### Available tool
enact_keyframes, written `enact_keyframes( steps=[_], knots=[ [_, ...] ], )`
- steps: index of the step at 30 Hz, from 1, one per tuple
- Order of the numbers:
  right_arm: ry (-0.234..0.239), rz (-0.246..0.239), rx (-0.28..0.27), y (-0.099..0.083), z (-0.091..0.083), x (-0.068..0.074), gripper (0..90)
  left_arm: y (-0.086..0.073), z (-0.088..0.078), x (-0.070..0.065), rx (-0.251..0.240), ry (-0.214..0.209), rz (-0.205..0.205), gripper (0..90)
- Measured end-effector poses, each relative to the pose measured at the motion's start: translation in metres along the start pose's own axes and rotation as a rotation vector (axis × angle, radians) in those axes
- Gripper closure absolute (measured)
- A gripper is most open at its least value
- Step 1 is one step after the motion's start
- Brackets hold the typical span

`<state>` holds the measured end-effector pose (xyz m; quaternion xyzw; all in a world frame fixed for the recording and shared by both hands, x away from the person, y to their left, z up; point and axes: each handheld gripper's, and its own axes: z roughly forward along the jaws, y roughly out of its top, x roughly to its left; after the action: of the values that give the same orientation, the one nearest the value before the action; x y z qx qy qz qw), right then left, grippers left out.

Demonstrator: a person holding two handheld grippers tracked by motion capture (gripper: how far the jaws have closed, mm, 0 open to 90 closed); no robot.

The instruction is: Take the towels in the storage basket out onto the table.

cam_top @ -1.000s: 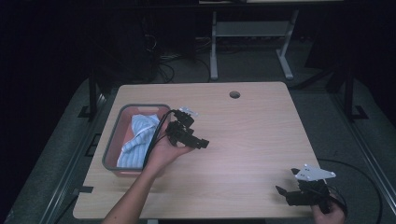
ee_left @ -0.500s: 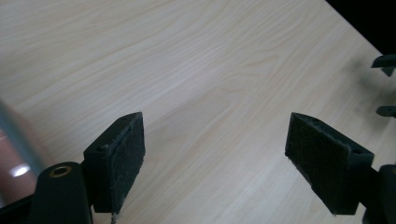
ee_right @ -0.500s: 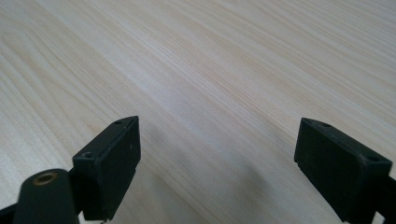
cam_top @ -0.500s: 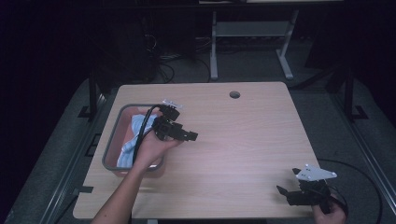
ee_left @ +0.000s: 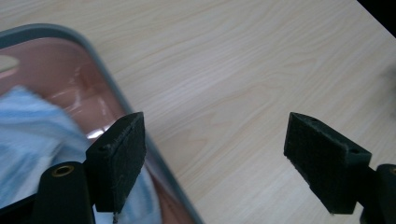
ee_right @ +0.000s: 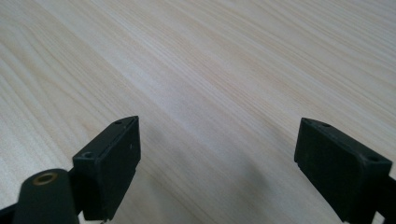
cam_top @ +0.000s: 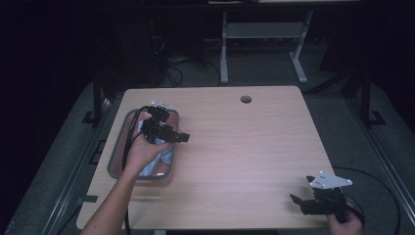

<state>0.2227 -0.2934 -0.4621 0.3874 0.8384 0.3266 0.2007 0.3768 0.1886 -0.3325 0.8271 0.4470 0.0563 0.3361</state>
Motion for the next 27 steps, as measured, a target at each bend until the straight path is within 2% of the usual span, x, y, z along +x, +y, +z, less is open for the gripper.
enact_keyframes(
  steps=[5,8,14,18,21,23,26,27],
  knots=[
    [0.001,-0.002,-0.003,0.000,-0.001,0.001,13.9,-0.007,-0.007,0.013,-0.013,0.022,-0.034,21.4],
    [0.004,-0.003,0.000,0.000,0.000,0.001,13.9,-0.012,-0.009,0.021,0.001,0.043,-0.047,21.2],
    [0.006,-0.005,0.002,0.000,0.001,0.002,13.9,-0.020,-0.016,0.037,-0.008,0.076,-0.084,21.0],
    [0.007,-0.003,0.002,0.000,0.001,0.002,13.9,-0.025,-0.018,0.046,0.010,0.093,-0.103,22.8],
    [0.008,-0.007,0.001,0.000,0.001,0.002,13.9,-0.033,-0.017,0.055,0.030,0.118,-0.125,23.3],
    [0.012,-0.008,0.003,0.000,0.001,0.002,13.9,-0.035,-0.015,0.057,0.037,0.145,-0.135,23.5],
    [0.018,-0.016,0.002,0.000,0.002,0.003,13.9,-0.036,-0.013,0.058,0.038,0.163,-0.140,23.5],
    [0.020,-0.023,0.006,0.001,0.002,0.004,13.9,-0.037,-0.011,0.059,0.051,0.189,-0.136,23.4]
  ],
)
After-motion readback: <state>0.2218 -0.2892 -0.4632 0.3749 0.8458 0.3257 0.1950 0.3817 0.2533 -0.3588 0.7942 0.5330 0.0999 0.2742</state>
